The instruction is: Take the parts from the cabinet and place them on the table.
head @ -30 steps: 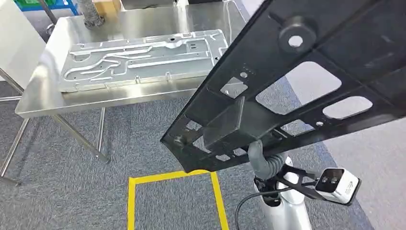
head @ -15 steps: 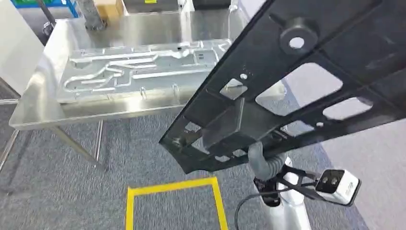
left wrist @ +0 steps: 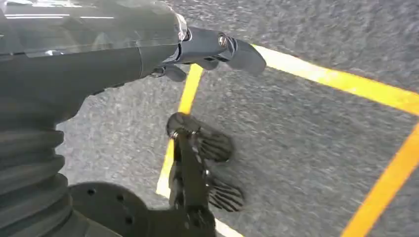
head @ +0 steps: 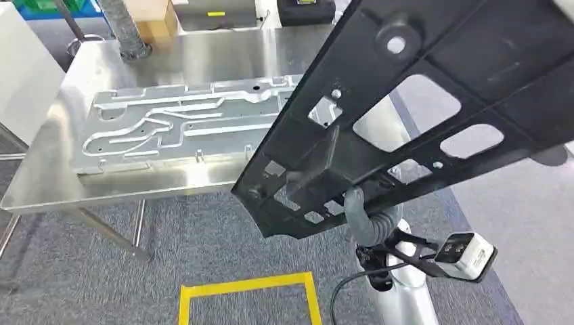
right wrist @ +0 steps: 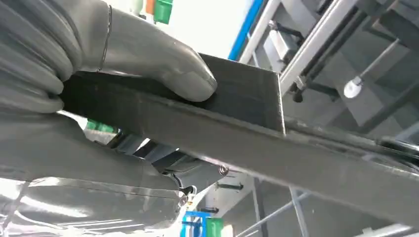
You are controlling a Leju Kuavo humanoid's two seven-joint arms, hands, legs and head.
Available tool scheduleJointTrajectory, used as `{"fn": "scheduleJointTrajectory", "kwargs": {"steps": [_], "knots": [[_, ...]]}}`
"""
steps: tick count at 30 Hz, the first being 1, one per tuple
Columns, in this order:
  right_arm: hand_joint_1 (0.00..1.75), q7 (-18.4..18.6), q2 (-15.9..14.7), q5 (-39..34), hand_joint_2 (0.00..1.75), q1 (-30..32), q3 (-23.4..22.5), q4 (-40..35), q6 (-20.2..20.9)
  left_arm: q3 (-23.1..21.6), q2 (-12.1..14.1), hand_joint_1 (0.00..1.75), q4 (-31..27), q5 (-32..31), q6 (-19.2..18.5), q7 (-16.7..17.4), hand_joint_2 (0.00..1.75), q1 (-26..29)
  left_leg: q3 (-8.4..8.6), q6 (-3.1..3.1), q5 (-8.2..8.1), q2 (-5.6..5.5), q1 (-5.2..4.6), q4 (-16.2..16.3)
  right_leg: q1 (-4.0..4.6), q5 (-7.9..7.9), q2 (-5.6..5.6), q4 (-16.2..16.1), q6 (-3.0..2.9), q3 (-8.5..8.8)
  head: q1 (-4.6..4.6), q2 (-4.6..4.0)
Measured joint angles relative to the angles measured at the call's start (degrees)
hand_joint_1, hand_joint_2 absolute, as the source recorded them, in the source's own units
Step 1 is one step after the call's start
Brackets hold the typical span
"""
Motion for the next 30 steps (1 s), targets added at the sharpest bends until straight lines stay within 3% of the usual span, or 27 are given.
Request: {"fn": "scheduleJointTrajectory", "kwargs": {"steps": [2, 3, 4, 5, 6, 7, 8, 9, 10, 13, 14, 15, 17, 18, 19, 20, 21, 22, 23, 26, 28, 29, 30], "knots": [[1.75, 0.0, 0.0, -0.5, 1.75, 0.1, 0.0, 0.0, 0.3, 0.0, 0.2, 0.0, 0.0, 0.0, 0.1, 0.0, 1.75, 0.3, -4.93, -0.48, -4.79, 0.15, 0.35, 5.4, -0.04, -1.52, -0.06, 0.0, 0.02, 1.55, 0.0, 0.0], [1.75, 0.0, 0.0, -0.7, 1.75, 0.1, 0.0, 0.0, 0.3, 0.0, 0.2, 0.0, 0.0, 0.0, 0.1, 0.0, 1.75, 0.4, -6.2, -0.56, -6.03, 0.25, 0.45, 5.7, -0.11, -2.18, -0.01, 0.0, 0.1, 2.37, 0.0, 0.0], [1.75, 0.0, 0.0, -0.7, 1.75, 0.1, -0.1, 0.0, 0.4, 0.0, 0.2, 0.0, 0.0, 0.0, 0.1, 0.1, 1.75, 0.5, -6.74, -0.85, -5.84, 0.37, 0.55, 4.2, -0.21, -2.99, 0.04, 0.0, 0.23, 3.43, 0.0, 0.0], [1.75, 0.0, 0.0, -0.8, 1.75, 0.1, -0.1, 0.0, 0.4, 0.0, 0.2, 0.0, 0.0, 0.0, 0.1, 0.1, 1.75, 0.6, -6.51, -1.06, -4.07, 0.46, 0.67, 1.2, -0.31, -3.82, 0.05, 0.0, 0.38, 4.55, 0.0, 0.0], [1.75, 0.0, 0.0, -0.8, 1.75, 0.1, -0.1, 0.0, 0.4, 0.0, 0.2, 0.0, 0.0, 0.0, 0.1, 0.1, 1.75, 0.6, -5.88, -1.28, -0.77, 0.54, 0.78, -2.9, -0.38, -4.68, 0.03, 0.0, 0.59, 5.72, 0.0, 0.0], [1.75, 0.0, 0.0, -0.8, 1.75, 0.1, -0.1, 0.0, 0.4, 0.0, 0.2, 0.0, 0.0, 0.0, 0.1, 0.1, 1.75, 0.6, -5.27, -1.13, 4.93, 0.75, 0.88, -7.8, -0.44, -5.73, -0.06, 0.0, 0.87, 6.95, 0.0, 0.0], [1.75, 0.0, 0.0, -0.8, 1.75, 0.0, -0.2, 0.0, 0.4, 0.0, 0.2, 0.0, 0.0, 0.0, 0.1, 0.1, 1.75, 0.9, -5.65, -0.74, 9.83, 1.19, 0.78, -9.6, -0.31, -6.52, -0.08, 0.3, 1.19, 7.55, 0.04, 0.0], [1.75, 0.0, -0.1, -0.6, 1.75, 0.1, -0.4, 0.0, 0.4, 0.0, 0.2, 0.0, 0.0, -0.2, 0.1, 0.2, 1.75, 0.7, -5.47, -0.34, 7.3, 1.3, 0.3, -9.5, -0.36, -6.83, 0.09, 0.2, 1.59, 7.38, -0.04, 0.0], [1.75, 0.0, -0.1, -0.7, 1.75, 0.1, -0.4, -0.1, 0.4, 0.0, 0.2, 0.0, 0.0, -0.2, 0.1, 0.2, 1.75, 0.8, -5.31, 0.23, 8.33, 1.12, 0.18, -9.3, -0.4, -7.31, 0.06, 0.2, 2.12, 7.47, 0.0, 0.0], [1.75, 0.0, -0.1, -0.4, 1.75, 0.1, -0.7, -0.7, 0.3, 0.0, 0.1, 0.0, 0.0, -0.4, 0.2, 0.3, 1.75, 0.6, -3.88, 1.16, 7.47, 0.61, 0.46, -10.2, -0.49, -7.03, -0.01, 1.5, 2.88, 7.58, -0.02, 0.0], [1.75, -0.1, -0.2, -0.1, 1.75, 0.1, -0.7, -0.8, 0.2, 0.0, 0.2, 0.0, 0.0, -0.5, 0.2, 0.1, 1.75, 0.6, -3.04, 1.29, 7.33, 0.63, 0.49, -10.6, -0.67, -6.48, 0.07, 5.1, 3.33, 5.91, 0.02, 0.0], [1.75, -0.1, -0.2, 0.5, 1.75, 0.0, -1.0, -1.1, 0.0, 0.0, 0.2, 0.0, 0.0, -0.5, 0.3, 0.0, 1.75, 0.5, -2.58, 1.57, 7.02, 0.63, 0.5, -10.7, -0.73, -7.11, 0.05, 8.9, 3.57, 3.25, 0.02, 0.0], [1.75, -0.1, -0.2, 1.6, 1.75, 0.1, -2.0, -1.7, -1.6, 0.0, 0.1, 0.0, 0.0, -0.5, 0.7, -0.2, 1.75, 0.4, -1.7, 1.79, 6.12, 0.49, 0.48, -10.8, -0.79, -11.01, 0.05, 16.3, 4.02, -2.58, 0.0, 0.0], [1.75, -0.1, -0.4, 2.3, 1.75, 0.0, -2.6, -1.9, -2.8, 0.0, 0.1, 0.0, 0.0, -0.4, 0.9, -0.2, 1.75, 0.5, -1.13, 1.83, 5.6, 0.37, 0.47, -10.8, -0.78, -12.88, 0.05, 18.1, 4.03, -4.65, 0.0, 0.0], [1.75, -0.1, -0.6, 3.1, 1.75, -0.3, -3.3, -2.1, -4.1, 0.0, 0.1, 0.0, 0.0, -0.2, 1.1, -0.1, 1.75, 0.6, -0.41, 1.84, 5.06, 0.25, 0.47, -10.8, -0.78, -13.17, 0.05, 17.9, 3.85, -5.88, 0.0, 0.0], [1.75, -0.1, -1.2, 4.6, 1.75, -1.0, -4.0, -2.3, -6.3, 0.0, 0.1, 0.0, 0.0, 0.0, 1.3, 0.0, 1.75, 0.6, 0.42, 1.79, 4.43, 0.13, 0.44, -10.8, -0.77, -11.36, 0.06, 15.4, 3.56, -6.02, 0.0, 0.0], [1.75, -0.1, -1.9, 6.1, 1.75, -2.2, -4.6, -2.3, -8.8, 0.1, 0.0, 0.0, 0.0, 0.2, 1.4, 0.1, 1.75, 0.6, 1.25, 1.73, 3.86, 0.03, 0.39, -10.8, -0.71, -8.02, 0.06, 11.4, 3.34, -5.34, 0.02, 0.0], [1.75, -0.1, -2.8, 7.3, 1.75, -3.6, -5.3, -2.1, -11.2, 0.2, 0.0, 0.0, 0.0, 0.4, 1.4, 0.1, 1.75, 0.6, 1.98, 1.66, 3.32, -0.01, 0.32, -10.8, -0.6, -3.71, 0.08, 6.8, 3.03, -4.39, 0.02, 0.0], [1.75, -0.1, -3.8, 8.6, 1.75, -5.3, -5.9, -1.5, -13.4, 0.4, -0.4, 0.0, 0.0, 0.6, 1.4, 0.1, 1.75, 0.7, 1.82, 1.51, 2.89, -0.11, 0.35, -10.9, -0.29, 0.99, 0.11, 2.9, 2.17, -3.9, 0.02, 0.0], [1.75, 0.5, -6.7, 14.4, 1.75, -11.9, -7.5, 3.4, -19.9, 0.8, -0.5, 0.0, 0.0, 0.7, 0.8, -0.3, 1.75, 0.5, 2.5, 0.47, 2.17, -0.21, 0.05, -10.2, 0.02, 2.27, 0.57, 1.7, 1.65, -4.28, 0.02, 0.0], [1.75, 1.2, -8.2, 17.0, 1.75, -15.9, -7.9, 7.1, -22.5, 0.9, -0.4, 0.0, 0.0, 0.7, 0.5, -0.5, 1.75, 0.3, 2.76, -0.05, 1.67, -0.17, -0.01, -10.4, -0.49, 2.34, 0.51, 1.1, 1.09, -3.28, 0.0, 0.0], [1.75, 1.3, -8.7, 17.5, 1.75, -17.4, -8.0, 8.5, -23.0, 0.9, -0.5, 0.0, 0.0, 0.7, 0.3, -0.6, 1.75, 0.3, 2.25, -0.29, 1.05, 0.05, 0.11, -8.8, -0.52, 2.22, 0.46, 0.8, 0.93, -2.75, 0.0, 0.0], [1.75, 1.3, -9.0, 17.7, 1.75, -18.7, -8.0, 9.7, -23.3, 0.9, -0.5, 0.0, 0.0, 0.7, 0.3, -0.6, 1.75, 0.1, 0.49, -0.51, -0.12, 0.24, 0.16, -5.5, -0.53, 2.06, 0.31, 0.8, 0.65, -2.6, 0.0, 0.0]]}}
